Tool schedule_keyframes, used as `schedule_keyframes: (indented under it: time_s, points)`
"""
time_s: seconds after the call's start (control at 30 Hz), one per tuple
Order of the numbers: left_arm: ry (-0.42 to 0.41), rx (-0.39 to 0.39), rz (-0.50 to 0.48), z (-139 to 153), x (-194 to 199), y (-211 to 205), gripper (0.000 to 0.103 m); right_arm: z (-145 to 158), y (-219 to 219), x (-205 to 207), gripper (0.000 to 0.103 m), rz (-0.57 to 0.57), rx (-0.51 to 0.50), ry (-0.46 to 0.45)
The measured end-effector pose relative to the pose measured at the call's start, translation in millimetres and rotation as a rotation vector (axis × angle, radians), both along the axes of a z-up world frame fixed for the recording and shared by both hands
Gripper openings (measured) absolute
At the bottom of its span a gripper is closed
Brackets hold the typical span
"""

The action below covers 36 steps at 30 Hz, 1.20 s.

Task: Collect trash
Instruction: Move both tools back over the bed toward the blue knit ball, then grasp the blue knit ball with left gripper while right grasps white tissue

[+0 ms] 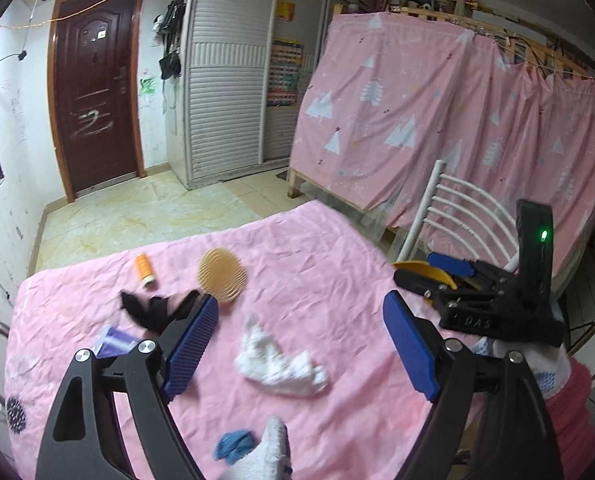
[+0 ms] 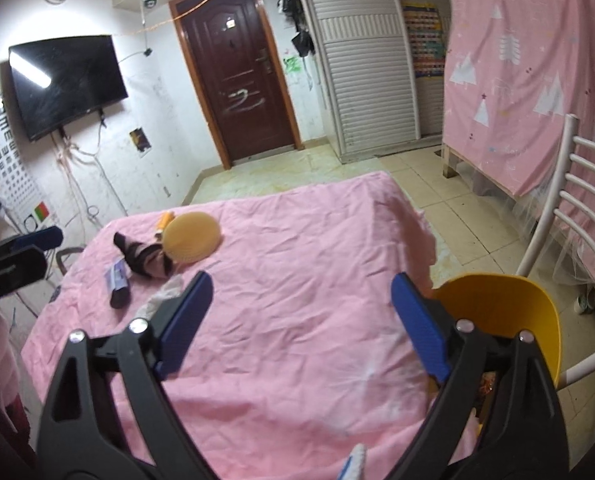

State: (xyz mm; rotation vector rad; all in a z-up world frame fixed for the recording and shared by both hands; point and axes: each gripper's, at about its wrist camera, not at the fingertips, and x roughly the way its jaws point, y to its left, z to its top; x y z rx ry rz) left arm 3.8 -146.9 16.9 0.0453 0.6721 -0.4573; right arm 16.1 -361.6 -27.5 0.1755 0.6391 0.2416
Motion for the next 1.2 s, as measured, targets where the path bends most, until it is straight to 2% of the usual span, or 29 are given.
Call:
schedule_keyframes:
  time_s: [0.07, 0.33, 0.67, 0.73, 0.8, 0.97, 1.13, 1.2]
  points:
    - [0.003, 0.013, 0.009, -5, -2, 8, 0.075, 1, 8, 1, 0.088, 0.012, -0.013, 0.004]
    - [0.102, 0.031, 0.047, -40, -3, 38, 0.075, 0, 38, 4, 0.091, 0.054, -0.050, 0.019]
    - [0.156, 0.092, 0.037, -77, -14, 42, 0.074, -7, 82, 7, 0.091, 0.124, -0.109, 0.047]
    - [0.179, 0.101, 0.054, -85, -14, 42, 0.060, -8, 90, 8, 0.091, 0.138, -0.120, 0.055]
    - [0.210, 0.090, 0.054, -91, -12, 45, 0.054, -10, 99, 8, 0.091, 0.155, -0.129, 0.063]
    - [0.232, 0.075, 0.043, -99, -13, 48, 0.046, -15, 115, 8, 0.091, 0.191, -0.148, 0.080]
    - [0.235, 0.088, 0.004, -105, -18, 42, 0.026, -17, 130, 9, 0.091, 0.222, -0.159, 0.092]
    - [0.220, 0.105, -0.005, -107, -22, 39, 0.023, -20, 137, 10, 0.091, 0.231, -0.167, 0.102]
